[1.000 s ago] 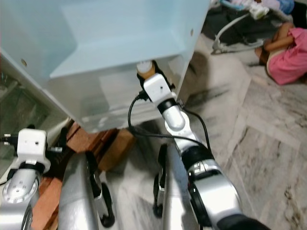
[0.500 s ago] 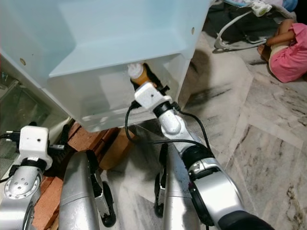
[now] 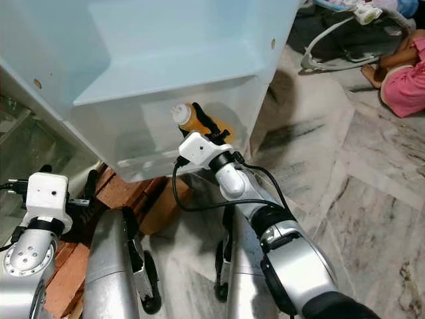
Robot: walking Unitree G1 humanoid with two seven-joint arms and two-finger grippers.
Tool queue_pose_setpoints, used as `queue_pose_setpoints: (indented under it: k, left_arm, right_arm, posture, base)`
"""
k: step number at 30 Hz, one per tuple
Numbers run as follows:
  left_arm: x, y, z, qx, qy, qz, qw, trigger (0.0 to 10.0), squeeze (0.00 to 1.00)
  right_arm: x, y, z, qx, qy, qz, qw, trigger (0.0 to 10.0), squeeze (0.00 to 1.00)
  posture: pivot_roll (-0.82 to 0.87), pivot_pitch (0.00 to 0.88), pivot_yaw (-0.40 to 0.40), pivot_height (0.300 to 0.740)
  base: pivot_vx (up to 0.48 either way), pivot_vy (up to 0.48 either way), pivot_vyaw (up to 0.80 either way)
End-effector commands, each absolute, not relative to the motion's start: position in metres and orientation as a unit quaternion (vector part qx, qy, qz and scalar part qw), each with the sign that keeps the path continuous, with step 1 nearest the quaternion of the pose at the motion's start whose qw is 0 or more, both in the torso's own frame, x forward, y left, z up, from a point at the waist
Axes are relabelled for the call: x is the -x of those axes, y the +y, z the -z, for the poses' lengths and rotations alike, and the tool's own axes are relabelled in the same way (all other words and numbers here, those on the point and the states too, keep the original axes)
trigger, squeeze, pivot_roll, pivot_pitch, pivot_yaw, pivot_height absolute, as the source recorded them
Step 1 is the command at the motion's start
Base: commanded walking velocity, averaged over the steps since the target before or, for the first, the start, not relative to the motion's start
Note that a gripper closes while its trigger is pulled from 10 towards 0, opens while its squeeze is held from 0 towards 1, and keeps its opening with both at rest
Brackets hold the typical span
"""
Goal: Restocking fridge
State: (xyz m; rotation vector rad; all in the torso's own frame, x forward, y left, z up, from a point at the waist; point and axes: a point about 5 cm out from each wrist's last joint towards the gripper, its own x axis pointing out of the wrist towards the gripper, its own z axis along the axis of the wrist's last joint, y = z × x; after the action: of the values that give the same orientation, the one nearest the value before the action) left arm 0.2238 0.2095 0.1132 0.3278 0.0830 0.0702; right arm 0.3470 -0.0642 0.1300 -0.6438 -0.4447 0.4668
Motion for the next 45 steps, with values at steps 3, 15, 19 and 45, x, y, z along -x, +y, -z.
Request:
queue_pose_setpoints:
  k: [3,15,19,45]
  left_arm:
    - [-0.220,0.212,-0.112,-0.173,0.052,-0.033,0.983,10.0,0.00]
    - [-0.226,0.210,-0.114,-0.180,0.049,-0.018,0.982,10.0,0.00]
    - [-0.228,0.209,-0.115,-0.183,0.046,-0.016,0.982,10.0,0.00]
    - [-0.221,0.210,-0.116,-0.186,0.053,-0.013,0.981,10.0,0.00]
  right_arm:
    - [-0.342,-0.083,-0.094,0.260,-0.100,-0.194,0.940,10.0,0.00]
    - [-0.346,-0.123,-0.083,0.153,-0.023,-0.101,0.983,10.0,0.00]
    - [-0.351,-0.113,-0.103,0.179,-0.090,-0.124,0.972,10.0,0.00]
    - [-0.347,-0.118,-0.082,0.193,-0.024,-0.118,0.974,10.0,0.00]
  posture:
    - [0.22,0.340,0.012,0.511]
    - [0.21,0.332,0.033,0.511]
    - [0.21,0.332,0.035,0.511]
    - [0.23,0.354,0.037,0.511]
  base:
    - [0.000,0.000,0.00]
    - [0.000,0.000,0.00]
    - [0.000,0.000,0.00]
    - [0.000,0.000,0.00]
